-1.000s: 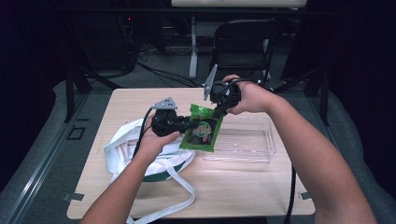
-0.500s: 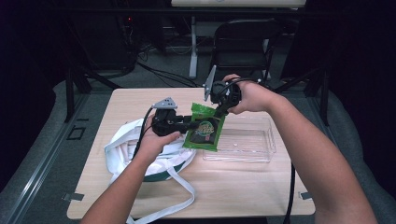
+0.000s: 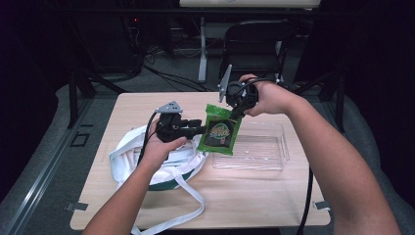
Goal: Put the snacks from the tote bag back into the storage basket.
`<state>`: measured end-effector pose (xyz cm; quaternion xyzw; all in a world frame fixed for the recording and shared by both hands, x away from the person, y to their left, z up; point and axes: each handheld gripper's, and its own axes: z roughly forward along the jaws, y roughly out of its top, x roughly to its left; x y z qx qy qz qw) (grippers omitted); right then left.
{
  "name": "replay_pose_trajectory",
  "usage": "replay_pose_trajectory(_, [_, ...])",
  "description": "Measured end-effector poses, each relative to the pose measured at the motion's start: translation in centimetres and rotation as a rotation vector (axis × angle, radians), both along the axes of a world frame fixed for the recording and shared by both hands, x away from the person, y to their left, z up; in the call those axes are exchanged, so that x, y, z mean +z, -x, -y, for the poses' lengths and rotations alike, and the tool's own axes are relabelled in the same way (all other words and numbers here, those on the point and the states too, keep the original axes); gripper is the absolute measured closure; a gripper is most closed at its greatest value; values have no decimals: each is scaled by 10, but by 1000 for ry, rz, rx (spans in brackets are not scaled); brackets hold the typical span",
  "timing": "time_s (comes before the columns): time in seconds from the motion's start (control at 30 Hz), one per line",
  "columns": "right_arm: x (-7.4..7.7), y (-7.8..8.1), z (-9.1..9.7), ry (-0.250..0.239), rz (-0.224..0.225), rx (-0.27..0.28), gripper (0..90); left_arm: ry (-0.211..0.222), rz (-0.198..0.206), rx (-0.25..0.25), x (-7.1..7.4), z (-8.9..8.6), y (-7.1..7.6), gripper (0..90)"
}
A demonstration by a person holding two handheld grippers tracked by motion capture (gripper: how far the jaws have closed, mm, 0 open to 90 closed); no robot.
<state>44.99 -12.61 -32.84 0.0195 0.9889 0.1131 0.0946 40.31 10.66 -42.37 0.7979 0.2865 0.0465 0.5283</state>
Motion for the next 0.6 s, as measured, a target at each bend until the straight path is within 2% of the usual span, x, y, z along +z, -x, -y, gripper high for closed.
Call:
replay_pose_trajectory(0.3, [1, -1, 8, 10, 9, -18, 892, 0, 7, 27, 2, -10, 1, 608])
replay_pose_trajectory(0.6, [1, -7, 21, 52, 37, -52, 892, -14, 5, 64, 1, -25, 3, 601])
